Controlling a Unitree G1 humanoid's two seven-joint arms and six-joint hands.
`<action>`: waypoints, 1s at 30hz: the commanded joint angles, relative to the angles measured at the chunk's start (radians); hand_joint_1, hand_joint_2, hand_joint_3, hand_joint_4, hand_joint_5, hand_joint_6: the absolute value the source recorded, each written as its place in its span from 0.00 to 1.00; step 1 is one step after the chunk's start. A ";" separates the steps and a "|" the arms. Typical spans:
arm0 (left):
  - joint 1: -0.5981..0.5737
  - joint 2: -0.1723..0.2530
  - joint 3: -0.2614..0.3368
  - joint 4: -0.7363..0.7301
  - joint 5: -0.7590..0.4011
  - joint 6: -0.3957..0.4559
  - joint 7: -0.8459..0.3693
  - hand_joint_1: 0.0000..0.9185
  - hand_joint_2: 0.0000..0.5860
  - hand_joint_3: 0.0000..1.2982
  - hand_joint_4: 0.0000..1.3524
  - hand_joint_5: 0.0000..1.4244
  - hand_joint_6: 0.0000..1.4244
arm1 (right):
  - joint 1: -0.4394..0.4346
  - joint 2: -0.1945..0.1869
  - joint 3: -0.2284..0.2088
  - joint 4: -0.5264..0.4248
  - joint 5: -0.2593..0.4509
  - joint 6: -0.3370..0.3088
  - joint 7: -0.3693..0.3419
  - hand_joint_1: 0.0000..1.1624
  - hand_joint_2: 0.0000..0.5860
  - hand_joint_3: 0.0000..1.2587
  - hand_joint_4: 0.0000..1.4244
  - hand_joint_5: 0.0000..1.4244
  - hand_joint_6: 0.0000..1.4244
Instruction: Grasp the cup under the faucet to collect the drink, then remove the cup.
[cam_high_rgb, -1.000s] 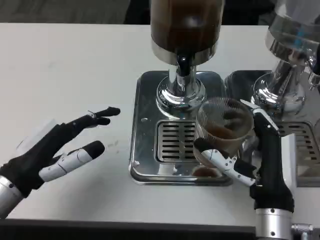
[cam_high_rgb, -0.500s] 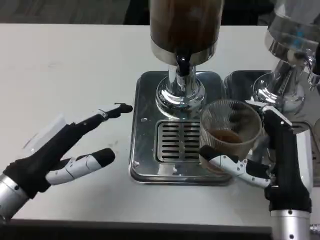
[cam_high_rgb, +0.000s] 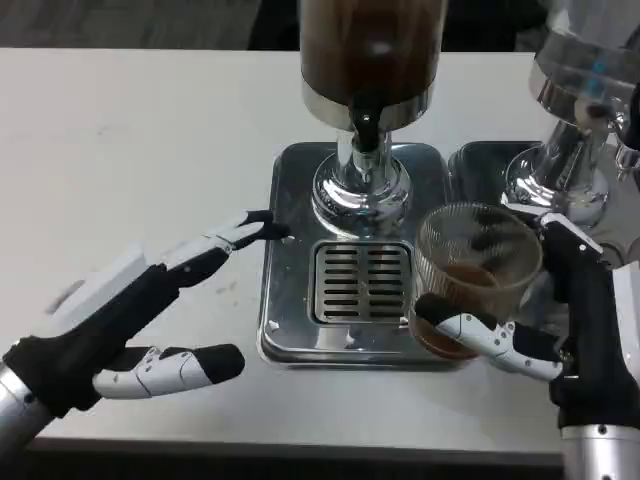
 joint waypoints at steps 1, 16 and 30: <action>0.023 0.029 -0.002 -0.036 0.017 -0.026 -0.009 0.00 0.08 0.11 0.01 0.04 0.05 | 0.001 0.006 -0.012 -0.044 0.019 -0.016 0.004 0.88 0.13 0.64 0.66 0.74 0.97; 0.103 0.088 -0.001 -0.138 0.055 -0.104 -0.008 0.00 0.06 0.08 0.00 0.00 0.02 | 0.039 0.013 -0.029 -0.135 0.052 0.000 0.070 0.89 0.12 0.65 0.68 0.74 0.97; 0.168 0.140 0.035 -0.208 0.042 -0.119 -0.006 0.00 0.05 0.05 0.00 0.00 0.01 | 0.082 0.022 -0.043 -0.212 0.063 0.016 0.101 0.89 0.13 0.67 0.69 0.75 0.97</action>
